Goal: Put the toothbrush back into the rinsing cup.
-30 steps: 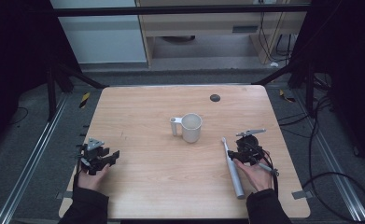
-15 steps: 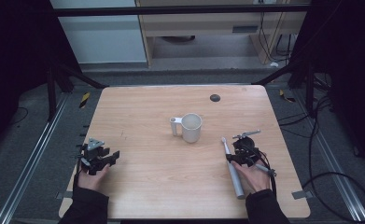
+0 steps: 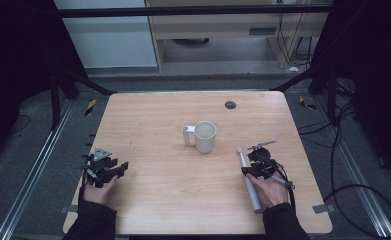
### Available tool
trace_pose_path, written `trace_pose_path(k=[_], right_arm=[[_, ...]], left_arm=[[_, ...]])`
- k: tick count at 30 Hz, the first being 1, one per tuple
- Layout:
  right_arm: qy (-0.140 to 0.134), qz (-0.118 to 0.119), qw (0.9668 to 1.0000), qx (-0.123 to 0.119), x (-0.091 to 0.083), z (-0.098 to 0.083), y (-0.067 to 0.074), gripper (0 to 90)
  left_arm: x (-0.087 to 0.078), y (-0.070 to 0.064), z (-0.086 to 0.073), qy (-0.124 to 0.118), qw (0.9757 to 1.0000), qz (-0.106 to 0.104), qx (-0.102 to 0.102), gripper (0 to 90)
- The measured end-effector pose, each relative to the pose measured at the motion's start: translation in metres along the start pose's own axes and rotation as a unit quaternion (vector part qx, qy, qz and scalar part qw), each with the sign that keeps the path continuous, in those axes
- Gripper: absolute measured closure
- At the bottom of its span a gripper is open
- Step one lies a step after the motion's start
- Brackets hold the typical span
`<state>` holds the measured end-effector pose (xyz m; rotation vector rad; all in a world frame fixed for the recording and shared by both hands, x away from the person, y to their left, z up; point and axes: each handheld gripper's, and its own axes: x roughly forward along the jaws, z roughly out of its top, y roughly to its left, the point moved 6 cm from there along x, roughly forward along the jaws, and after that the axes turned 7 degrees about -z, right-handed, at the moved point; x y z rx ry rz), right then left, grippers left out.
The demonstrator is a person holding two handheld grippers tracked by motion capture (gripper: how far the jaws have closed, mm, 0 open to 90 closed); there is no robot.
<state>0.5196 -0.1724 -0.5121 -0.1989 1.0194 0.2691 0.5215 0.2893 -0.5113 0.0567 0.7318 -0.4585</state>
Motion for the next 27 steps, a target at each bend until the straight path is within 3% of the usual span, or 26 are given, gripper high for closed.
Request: trace_pose_path(k=[27], right_arm=[[0.042, 0.005, 0.9991, -0.001, 0.012, -0.006, 0.003, 59.5]], left_arm=[[0.001, 0.000, 0.000, -0.001, 1.0000, -0.001, -0.002, 49.9]])
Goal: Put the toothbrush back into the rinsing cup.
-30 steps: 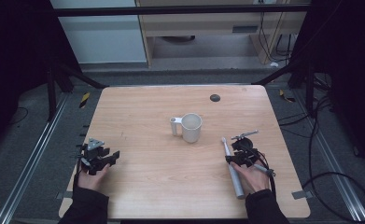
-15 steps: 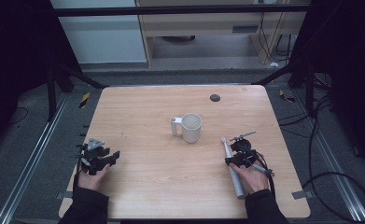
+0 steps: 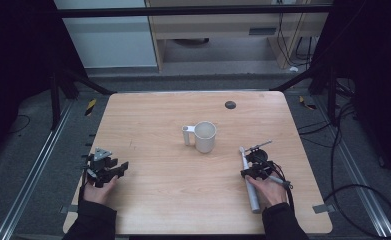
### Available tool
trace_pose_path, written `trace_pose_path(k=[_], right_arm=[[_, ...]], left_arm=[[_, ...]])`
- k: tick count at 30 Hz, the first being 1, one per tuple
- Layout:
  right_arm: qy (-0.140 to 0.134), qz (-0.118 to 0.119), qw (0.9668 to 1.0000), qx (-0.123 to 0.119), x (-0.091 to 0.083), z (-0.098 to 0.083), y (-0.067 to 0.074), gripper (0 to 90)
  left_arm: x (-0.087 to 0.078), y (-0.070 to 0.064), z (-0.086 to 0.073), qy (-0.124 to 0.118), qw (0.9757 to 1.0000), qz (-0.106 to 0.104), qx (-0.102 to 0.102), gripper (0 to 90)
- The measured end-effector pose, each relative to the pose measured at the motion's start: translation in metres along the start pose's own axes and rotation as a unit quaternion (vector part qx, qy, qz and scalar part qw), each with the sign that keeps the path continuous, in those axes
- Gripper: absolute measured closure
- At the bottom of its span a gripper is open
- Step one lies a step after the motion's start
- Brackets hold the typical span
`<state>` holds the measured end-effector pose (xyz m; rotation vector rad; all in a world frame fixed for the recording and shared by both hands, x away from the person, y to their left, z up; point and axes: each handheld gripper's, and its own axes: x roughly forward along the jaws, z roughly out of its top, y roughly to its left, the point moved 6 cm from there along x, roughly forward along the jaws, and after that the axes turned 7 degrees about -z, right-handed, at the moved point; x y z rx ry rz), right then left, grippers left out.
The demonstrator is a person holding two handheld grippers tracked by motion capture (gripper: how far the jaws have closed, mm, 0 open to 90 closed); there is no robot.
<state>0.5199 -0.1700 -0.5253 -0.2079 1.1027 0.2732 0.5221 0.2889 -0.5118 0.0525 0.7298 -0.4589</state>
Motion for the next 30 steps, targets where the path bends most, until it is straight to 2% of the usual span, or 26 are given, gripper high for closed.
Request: trace_pose_path(k=[12, 23, 30], right_arm=[[0.004, 0.010, 0.9999, -0.010, 0.0005, 0.0002, 0.0041, 64.1], [0.006, 0.005, 0.9996, -0.028, 0.0026, -0.0002, 0.0073, 64.2], [0.008, 0.004, 0.9995, -0.030, 0.0025, -0.0004, 0.0089, 65.8]], left_arm=[[0.0001, -0.0001, 0.0000, 0.000, 1.0000, 0.000, 0.000, 49.9], [0.0002, -0.0003, 0.0000, 0.001, 1.0000, -0.001, 0.000, 49.9], [0.0002, -0.0003, -0.0001, 0.001, 1.0000, -0.001, 0.000, 49.9]])
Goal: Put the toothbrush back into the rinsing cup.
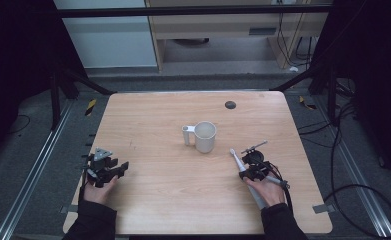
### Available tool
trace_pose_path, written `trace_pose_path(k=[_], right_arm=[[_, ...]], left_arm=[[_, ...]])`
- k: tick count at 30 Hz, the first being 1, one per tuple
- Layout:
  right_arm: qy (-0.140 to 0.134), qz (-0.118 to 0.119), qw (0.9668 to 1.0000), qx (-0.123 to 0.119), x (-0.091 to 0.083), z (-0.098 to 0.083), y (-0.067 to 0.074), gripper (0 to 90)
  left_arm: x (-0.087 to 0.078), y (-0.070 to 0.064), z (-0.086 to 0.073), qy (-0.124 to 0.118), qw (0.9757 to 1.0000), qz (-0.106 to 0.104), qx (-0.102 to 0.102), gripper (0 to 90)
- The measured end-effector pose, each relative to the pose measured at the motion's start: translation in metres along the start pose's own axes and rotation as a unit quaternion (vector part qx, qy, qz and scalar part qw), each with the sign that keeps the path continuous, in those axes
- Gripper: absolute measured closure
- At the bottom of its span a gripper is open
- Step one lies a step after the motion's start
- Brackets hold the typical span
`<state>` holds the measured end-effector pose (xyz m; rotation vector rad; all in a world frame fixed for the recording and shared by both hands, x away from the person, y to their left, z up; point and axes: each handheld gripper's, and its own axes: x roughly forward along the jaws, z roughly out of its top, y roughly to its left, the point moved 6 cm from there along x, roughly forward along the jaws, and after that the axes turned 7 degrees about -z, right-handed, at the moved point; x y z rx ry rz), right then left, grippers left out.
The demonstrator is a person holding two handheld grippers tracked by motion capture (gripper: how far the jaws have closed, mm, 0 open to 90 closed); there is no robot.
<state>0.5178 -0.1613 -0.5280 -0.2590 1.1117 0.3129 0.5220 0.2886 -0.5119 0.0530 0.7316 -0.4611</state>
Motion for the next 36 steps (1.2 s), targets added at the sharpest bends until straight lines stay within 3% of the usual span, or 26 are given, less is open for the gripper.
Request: trace_pose_path(k=[21, 28, 36], right_arm=[[0.019, -0.007, 0.9998, -0.005, -0.004, -0.001, 0.001, 67.5], [-0.004, -0.005, 1.0000, 0.003, -0.013, 0.002, -0.002, 67.6], [-0.051, 0.005, 0.9985, 0.018, -0.025, 0.007, -0.006, 67.7]], left_arm=[[0.000, 0.000, 0.000, 0.000, 1.0000, 0.000, 0.001, 49.9], [0.000, 0.000, 0.000, 0.000, 1.0000, -0.001, 0.001, 49.9], [0.000, 0.000, 0.000, 0.000, 1.0000, -0.001, 0.001, 50.2]])
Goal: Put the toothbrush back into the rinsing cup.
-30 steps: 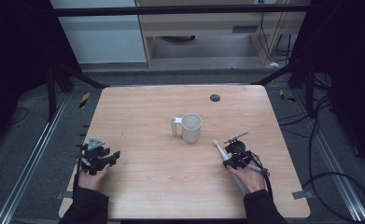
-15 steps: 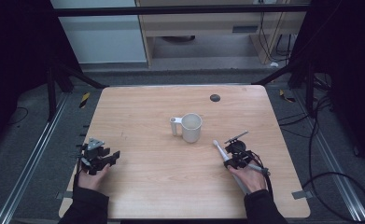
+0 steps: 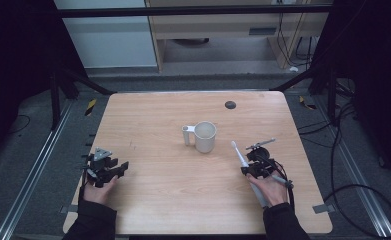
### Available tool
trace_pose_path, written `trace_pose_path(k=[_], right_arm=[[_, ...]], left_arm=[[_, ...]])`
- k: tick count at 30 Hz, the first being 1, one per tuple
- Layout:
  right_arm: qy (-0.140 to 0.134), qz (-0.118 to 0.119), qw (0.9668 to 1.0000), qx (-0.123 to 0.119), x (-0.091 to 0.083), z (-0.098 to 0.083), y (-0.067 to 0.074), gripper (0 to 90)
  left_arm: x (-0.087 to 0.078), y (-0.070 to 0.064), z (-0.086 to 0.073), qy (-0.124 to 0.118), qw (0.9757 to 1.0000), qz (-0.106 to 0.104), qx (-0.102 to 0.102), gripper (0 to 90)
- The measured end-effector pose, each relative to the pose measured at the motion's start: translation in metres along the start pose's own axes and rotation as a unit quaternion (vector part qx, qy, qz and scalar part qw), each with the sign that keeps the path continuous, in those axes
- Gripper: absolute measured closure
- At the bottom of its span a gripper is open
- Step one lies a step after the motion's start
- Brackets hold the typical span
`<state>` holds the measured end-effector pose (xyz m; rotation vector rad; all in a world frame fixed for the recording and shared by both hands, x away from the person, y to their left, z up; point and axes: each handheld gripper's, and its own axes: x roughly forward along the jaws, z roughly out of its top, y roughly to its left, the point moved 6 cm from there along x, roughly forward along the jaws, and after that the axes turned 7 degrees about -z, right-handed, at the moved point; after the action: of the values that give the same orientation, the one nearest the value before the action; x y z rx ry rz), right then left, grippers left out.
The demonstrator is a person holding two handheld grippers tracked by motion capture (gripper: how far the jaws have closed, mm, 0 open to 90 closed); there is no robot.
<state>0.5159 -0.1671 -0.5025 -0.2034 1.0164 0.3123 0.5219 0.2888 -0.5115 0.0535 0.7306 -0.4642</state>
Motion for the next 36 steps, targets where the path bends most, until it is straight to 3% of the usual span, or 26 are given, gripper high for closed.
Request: trace_pose_path(k=[9, 19, 24, 29, 30, 32, 33, 35, 36], right_arm=[[-0.050, 0.017, 0.9985, 0.014, -0.013, 0.007, -0.002, 67.7], [-0.137, 0.026, 0.9895, 0.038, -0.039, 0.020, -0.006, 67.8], [-0.188, 0.027, 0.9807, 0.048, -0.050, 0.027, -0.007, 67.7], [-0.240, 0.024, 0.9683, 0.066, -0.060, 0.036, -0.008, 67.7], [-0.240, 0.024, 0.9683, 0.066, -0.060, 0.036, -0.008, 67.7], [-0.260, 0.021, 0.9626, 0.073, -0.064, 0.041, -0.008, 67.7], [-0.277, 0.018, 0.9576, 0.078, -0.067, 0.047, -0.007, 67.7], [-0.292, 0.018, 0.9525, 0.083, -0.070, 0.052, -0.006, 67.7], [-0.292, 0.018, 0.9525, 0.083, -0.070, 0.052, -0.006, 67.7]], left_arm=[[0.000, 0.000, 0.000, -0.001, 1.0000, -0.001, -0.001, 50.3], [0.001, 0.000, 0.000, -0.001, 1.0000, 0.000, -0.001, 50.4], [0.001, 0.000, 0.000, -0.002, 1.0000, 0.001, 0.000, 50.4], [0.000, 0.000, 0.000, -0.002, 1.0000, 0.003, 0.001, 50.5], [0.000, 0.000, 0.000, -0.002, 1.0000, 0.003, 0.001, 50.5], [0.000, 0.000, 0.000, -0.002, 1.0000, 0.003, 0.001, 50.4], [0.000, 0.000, 0.000, -0.003, 1.0000, 0.004, 0.002, 50.4], [0.000, 0.000, 0.000, -0.003, 1.0000, 0.004, 0.002, 50.4], [0.000, 0.000, 0.000, -0.003, 1.0000, 0.004, 0.002, 50.4]])
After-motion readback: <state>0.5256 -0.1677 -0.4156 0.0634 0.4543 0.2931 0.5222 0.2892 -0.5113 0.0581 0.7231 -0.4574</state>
